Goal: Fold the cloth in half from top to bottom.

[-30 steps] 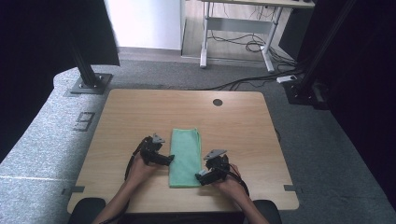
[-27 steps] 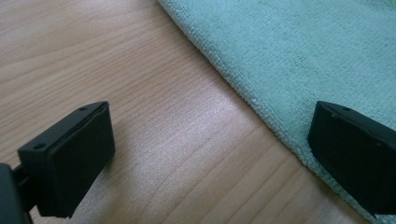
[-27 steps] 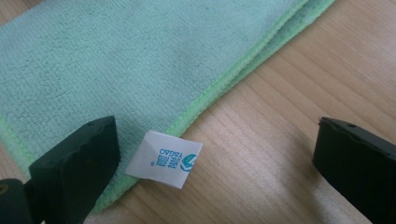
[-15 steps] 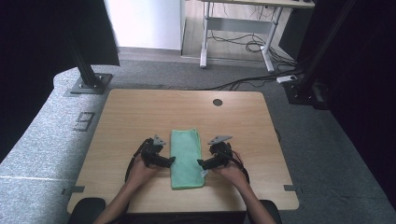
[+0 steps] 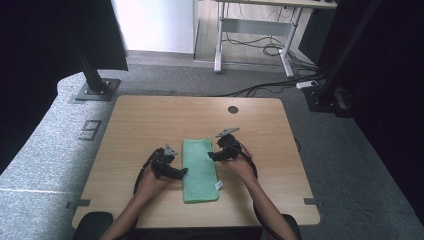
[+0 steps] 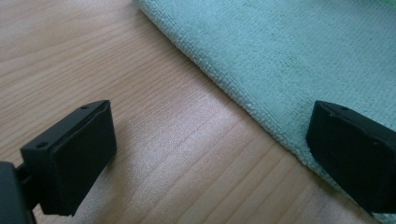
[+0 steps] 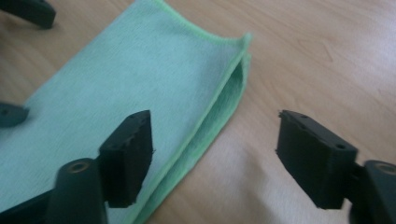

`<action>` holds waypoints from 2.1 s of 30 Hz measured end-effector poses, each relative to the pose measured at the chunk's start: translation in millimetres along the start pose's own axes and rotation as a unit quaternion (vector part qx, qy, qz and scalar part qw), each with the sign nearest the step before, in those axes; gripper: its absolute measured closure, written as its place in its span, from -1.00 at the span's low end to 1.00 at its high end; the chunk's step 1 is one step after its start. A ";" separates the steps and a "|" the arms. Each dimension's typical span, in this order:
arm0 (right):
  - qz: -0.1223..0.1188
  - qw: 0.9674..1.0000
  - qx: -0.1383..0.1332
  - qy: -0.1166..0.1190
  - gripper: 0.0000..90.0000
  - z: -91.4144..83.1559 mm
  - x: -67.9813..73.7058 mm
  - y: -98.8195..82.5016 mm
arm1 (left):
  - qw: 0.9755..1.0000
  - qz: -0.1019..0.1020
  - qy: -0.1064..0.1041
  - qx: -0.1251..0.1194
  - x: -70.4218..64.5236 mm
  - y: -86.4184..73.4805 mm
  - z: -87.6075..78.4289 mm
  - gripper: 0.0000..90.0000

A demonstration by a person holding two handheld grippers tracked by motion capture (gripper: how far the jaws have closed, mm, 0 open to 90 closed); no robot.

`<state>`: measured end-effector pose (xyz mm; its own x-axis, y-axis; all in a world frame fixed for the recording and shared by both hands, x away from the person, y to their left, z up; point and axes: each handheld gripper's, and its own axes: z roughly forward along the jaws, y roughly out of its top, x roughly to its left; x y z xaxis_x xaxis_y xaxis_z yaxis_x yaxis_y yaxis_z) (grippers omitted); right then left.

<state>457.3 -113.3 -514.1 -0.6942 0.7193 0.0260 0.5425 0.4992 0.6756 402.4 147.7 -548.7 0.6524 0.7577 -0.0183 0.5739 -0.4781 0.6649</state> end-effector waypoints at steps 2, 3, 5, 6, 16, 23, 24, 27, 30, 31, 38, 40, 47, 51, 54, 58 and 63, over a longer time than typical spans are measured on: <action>-0.001 1.000 -0.001 0.000 -0.28 4.6 -3.3 7.7 | 1.000 0.002 0.000 0.001 0.3 0.1 -0.1 -0.96; 0.002 1.000 -0.002 0.000 -0.24 6.5 -4.5 11.4 | 1.000 0.002 0.000 0.001 0.3 0.1 -0.1 -0.96; 0.002 1.000 -0.006 -0.001 -0.19 10.9 -7.4 19.6 | 1.000 0.002 0.000 0.001 0.3 0.0 -0.1 -0.96; 0.001 1.000 -0.005 -0.001 -0.16 12.9 -8.5 23.1 | 1.000 0.001 -0.001 0.000 0.2 0.0 0.0 -0.96; -0.004 1.000 0.016 -0.025 0.07 39.1 -18.6 39.5 | 1.000 -0.001 -0.001 -0.001 -0.1 -0.3 0.1 -0.96; -0.009 0.999 0.035 -0.028 0.13 50.8 -27.6 34.2 | 1.000 0.000 -0.001 0.000 0.1 -0.3 -0.1 -0.96; -0.010 0.999 0.036 -0.025 0.16 52.1 -27.8 33.0 | 1.000 0.000 0.000 0.000 0.1 -0.3 -0.1 -0.96; -0.011 0.999 0.034 -0.013 0.32 52.4 -28.6 32.5 | 1.000 0.000 0.000 0.000 0.1 -0.3 0.0 -0.96; -0.012 0.999 0.034 0.007 0.61 52.5 -28.6 32.6 | 1.000 0.000 0.000 0.000 0.1 -0.3 0.0 -0.96; -0.006 0.999 0.034 0.017 0.71 52.8 -28.9 32.4 | 1.000 0.000 0.000 0.000 0.0 -0.3 0.0 -0.96; 0.009 0.999 0.040 0.020 0.92 50.1 -27.7 33.2 | 1.000 -0.003 0.003 0.000 -0.6 -0.4 0.0 -0.97; 0.004 0.999 0.034 0.017 0.92 45.3 -25.7 34.9 | 1.000 -0.004 0.003 0.000 -0.7 -0.4 0.1 -0.97; -0.014 0.999 -0.015 0.028 0.92 13.1 -16.2 43.0 | 1.000 -0.006 0.006 0.000 -1.2 -0.5 0.0 -0.98; -0.035 0.998 -0.037 0.034 0.92 -5.0 -6.9 43.5 | 1.000 -0.007 0.007 0.000 -1.5 -0.4 0.1 -0.98; -0.044 0.997 -0.051 0.040 0.92 -17.8 -0.9 42.8 | 1.000 -0.006 0.007 0.001 -1.4 -0.4 0.1 -0.98; -0.056 0.995 -0.065 0.047 0.92 -33.8 7.2 40.7 | 1.000 -0.009 0.007 0.000 -1.9 -0.3 0.3 -0.98; -0.074 0.993 -0.081 0.053 0.92 -54.0 18.5 33.2 | 1.000 -0.009 0.008 -0.001 -1.9 -0.3 0.4 -0.98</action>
<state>436.9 -109.5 -451.4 -0.8113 0.5845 -0.0097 0.3543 0.5047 0.7872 401.2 146.2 -549.1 0.6343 0.7728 -0.0186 0.5848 -0.4640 0.6653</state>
